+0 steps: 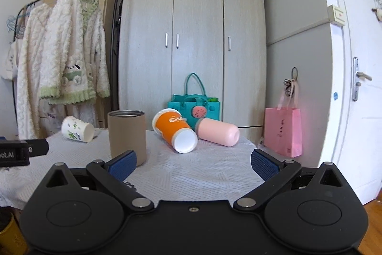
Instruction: Flip cup upright
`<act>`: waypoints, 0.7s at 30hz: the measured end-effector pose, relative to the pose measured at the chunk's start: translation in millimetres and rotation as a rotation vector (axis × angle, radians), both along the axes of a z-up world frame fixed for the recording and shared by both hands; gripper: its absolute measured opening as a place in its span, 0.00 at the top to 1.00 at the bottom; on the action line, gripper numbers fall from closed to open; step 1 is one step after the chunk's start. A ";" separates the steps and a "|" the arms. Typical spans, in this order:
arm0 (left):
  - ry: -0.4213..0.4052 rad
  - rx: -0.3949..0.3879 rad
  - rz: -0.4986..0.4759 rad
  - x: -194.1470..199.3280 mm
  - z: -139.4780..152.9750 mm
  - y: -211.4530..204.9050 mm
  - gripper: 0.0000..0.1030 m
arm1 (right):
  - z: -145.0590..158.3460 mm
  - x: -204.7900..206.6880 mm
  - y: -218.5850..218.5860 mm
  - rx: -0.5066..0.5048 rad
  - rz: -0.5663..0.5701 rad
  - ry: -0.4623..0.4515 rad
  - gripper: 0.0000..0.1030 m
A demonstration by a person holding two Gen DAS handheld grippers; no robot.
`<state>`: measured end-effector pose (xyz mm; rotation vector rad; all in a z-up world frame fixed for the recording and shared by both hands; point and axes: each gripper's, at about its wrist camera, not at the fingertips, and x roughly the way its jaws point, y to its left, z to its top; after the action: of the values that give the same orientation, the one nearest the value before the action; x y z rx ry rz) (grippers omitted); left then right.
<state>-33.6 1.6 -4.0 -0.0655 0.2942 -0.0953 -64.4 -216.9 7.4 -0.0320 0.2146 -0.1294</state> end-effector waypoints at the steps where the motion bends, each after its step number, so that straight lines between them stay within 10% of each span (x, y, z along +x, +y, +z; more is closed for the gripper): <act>1: 0.001 0.003 -0.004 -0.1 -0.2 -1.2 0.00 | -0.6 0.0 -0.1 -0.001 0.002 0.002 0.00; 21: 0.022 0.014 0.023 1.1 -0.3 5.1 0.00 | 0.1 0.0 -8.1 0.031 -0.004 0.010 0.00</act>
<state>-32.5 6.6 -4.3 -0.0556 0.3158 -0.0698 -64.3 -225.0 7.5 -0.0018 0.2265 -0.1297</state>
